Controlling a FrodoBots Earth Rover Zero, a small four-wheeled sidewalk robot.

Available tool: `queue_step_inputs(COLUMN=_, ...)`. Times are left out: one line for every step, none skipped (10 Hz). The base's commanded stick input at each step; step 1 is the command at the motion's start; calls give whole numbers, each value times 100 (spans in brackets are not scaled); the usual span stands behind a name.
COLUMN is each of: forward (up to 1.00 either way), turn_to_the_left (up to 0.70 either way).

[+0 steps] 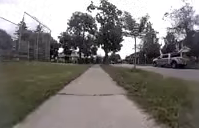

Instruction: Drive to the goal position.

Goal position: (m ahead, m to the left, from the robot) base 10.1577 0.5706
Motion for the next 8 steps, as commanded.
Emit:
queue_step_inputs(forward=70, turn_to_the_left=0)
queue_step_inputs(forward=70, turn_to_the_left=0)
queue_step_inputs(forward=70, turn_to_the_left=0)
queue_step_inputs(forward=70, turn_to_the_left=0)
queue_step_inputs(forward=70, turn_to_the_left=0)
queue_step_inputs(forward=70, turn_to_the_left=0)
queue_step_inputs(forward=70, turn_to_the_left=0)
queue_step_inputs(forward=70, turn_to_the_left=0)
